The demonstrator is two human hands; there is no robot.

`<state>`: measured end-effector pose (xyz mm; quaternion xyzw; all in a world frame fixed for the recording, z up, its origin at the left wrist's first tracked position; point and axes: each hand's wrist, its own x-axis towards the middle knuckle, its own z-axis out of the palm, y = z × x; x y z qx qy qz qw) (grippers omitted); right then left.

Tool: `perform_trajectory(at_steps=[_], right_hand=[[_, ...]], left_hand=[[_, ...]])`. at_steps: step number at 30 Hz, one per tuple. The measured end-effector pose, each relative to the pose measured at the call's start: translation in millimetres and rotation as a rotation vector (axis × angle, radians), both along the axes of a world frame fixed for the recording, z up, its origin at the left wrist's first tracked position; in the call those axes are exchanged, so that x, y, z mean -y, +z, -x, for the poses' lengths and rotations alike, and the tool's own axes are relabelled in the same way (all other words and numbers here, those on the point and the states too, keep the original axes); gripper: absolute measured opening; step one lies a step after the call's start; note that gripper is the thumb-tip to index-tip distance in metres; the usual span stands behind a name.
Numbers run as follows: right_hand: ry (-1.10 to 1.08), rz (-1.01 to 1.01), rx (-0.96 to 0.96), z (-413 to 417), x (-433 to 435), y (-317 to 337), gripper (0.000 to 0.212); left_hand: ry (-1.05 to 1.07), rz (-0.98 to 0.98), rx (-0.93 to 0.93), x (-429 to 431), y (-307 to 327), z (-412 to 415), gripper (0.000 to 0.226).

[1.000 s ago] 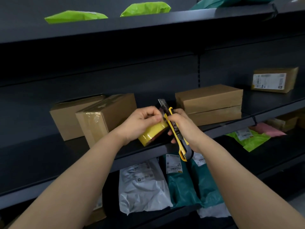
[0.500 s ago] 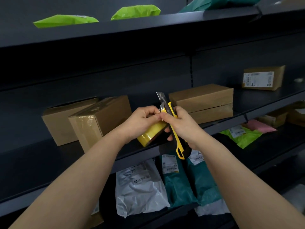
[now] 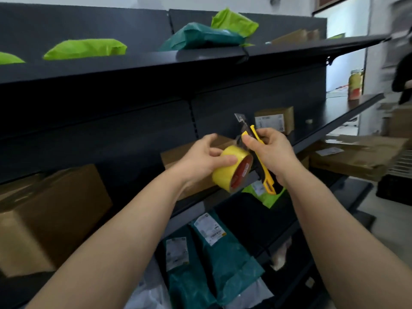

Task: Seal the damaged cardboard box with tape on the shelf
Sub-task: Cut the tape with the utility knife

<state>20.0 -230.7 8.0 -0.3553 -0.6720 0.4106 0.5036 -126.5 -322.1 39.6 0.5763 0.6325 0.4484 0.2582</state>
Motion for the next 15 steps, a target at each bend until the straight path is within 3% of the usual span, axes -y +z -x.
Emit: perform_trajectory(at_steps=[6, 10, 15], right_hand=[[-0.037, 0.271, -0.012, -63.2, -112.3, -3.7, 0.022], [-0.038, 0.303, 0.002, -73.0, -194.7, -7.7, 0.02], [0.053, 0.297, 0.177, -45.9, -275.2, -15.9, 0.013]], left_hand=[[0.014, -0.081, -0.329, -127.1, -2.7, -71.6, 0.083], [0.099, -0.043, -0.501, -205.2, -6.9, -89.9, 0.084], [0.265, 0.1, -0.599, -277.1, -16.1, -76.2, 0.082]])
